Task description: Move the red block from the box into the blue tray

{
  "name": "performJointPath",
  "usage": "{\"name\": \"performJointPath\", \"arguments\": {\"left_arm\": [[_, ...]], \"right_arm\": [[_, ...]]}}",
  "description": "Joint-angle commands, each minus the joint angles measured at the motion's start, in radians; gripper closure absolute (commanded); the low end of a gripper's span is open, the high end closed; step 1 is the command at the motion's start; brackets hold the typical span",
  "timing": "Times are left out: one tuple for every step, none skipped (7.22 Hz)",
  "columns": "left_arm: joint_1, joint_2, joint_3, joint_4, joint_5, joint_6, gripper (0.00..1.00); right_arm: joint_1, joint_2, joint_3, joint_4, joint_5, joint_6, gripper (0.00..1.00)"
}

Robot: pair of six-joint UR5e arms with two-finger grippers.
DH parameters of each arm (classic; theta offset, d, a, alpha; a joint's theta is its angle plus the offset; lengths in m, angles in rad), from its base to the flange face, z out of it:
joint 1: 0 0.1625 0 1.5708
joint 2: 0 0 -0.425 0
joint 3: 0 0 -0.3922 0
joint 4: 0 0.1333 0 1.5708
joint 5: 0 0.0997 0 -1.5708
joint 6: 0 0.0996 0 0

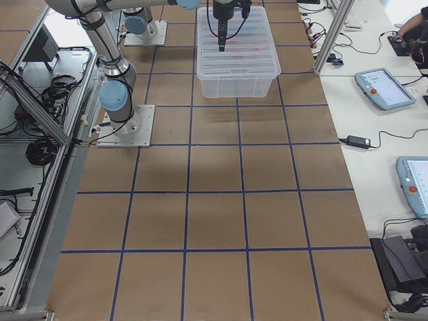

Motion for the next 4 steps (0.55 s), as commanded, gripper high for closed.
{"name": "performJointPath", "arguments": {"left_arm": [[0.0,0.0,0.0,0.0,0.0,0.0,0.0],[0.0,0.001,0.0,0.0,0.0,0.0,0.0],[-0.002,0.0,0.0,0.0,0.0,0.0,0.0],[0.0,0.0,0.0,0.0,0.0,0.0,0.0]], "right_arm": [[-0.003,0.0,0.0,0.0,-0.002,0.003,0.0],[-0.006,0.002,-0.001,-0.005,0.0,0.003,0.0],[-0.005,0.002,0.0,-0.005,0.0,0.003,0.0],[-0.006,0.009,0.002,-0.005,-0.002,0.003,0.0]]}}
